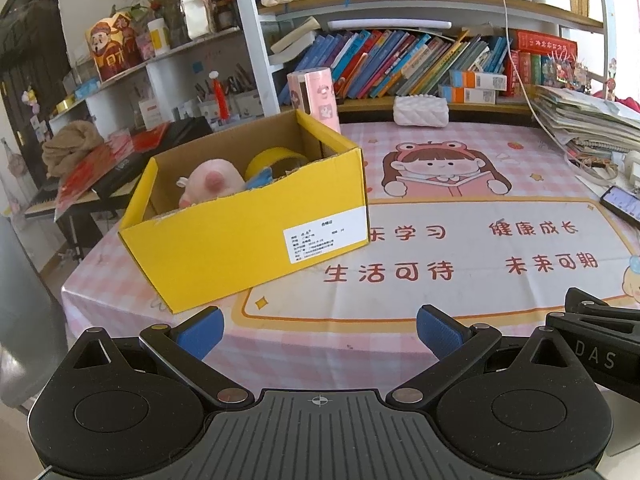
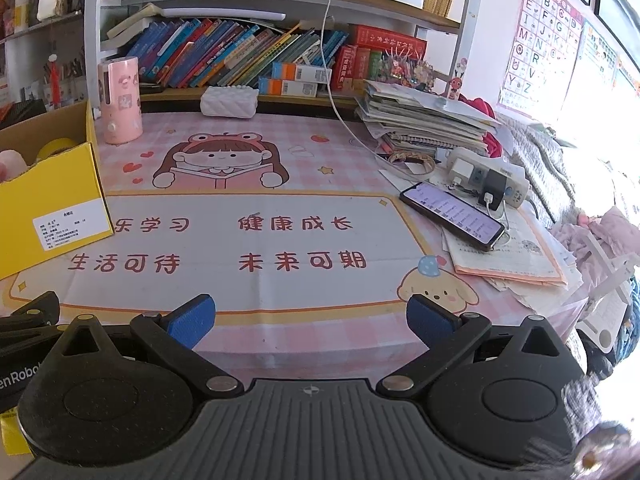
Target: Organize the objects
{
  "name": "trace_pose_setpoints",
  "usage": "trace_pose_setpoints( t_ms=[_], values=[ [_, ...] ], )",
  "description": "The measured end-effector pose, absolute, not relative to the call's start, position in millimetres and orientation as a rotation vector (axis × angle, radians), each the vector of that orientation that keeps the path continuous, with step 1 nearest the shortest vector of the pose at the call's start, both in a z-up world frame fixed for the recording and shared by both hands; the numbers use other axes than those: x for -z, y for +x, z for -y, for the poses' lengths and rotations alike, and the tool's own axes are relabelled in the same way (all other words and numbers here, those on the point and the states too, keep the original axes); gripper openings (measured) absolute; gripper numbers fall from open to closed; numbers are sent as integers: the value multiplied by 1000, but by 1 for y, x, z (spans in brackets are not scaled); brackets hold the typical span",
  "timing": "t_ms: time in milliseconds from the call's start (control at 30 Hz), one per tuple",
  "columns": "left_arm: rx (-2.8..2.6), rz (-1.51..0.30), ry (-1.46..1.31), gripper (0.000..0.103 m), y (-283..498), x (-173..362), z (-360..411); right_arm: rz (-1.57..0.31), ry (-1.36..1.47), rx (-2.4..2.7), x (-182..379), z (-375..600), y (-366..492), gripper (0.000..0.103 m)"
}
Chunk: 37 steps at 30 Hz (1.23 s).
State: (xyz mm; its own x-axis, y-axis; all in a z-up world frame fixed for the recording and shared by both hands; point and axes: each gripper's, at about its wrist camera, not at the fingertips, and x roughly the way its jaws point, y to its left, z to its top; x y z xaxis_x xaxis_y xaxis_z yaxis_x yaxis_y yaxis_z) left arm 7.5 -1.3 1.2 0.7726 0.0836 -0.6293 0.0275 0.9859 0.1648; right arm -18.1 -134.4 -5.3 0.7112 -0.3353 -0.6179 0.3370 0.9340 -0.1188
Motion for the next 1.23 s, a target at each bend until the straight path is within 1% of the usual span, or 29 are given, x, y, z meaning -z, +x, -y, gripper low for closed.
trace_pose_setpoints(
  t_ms=[1233],
  values=[
    [-38, -708, 149, 103, 2, -2, -3, -672, -13, 374, 2, 133, -23, 101]
  ],
)
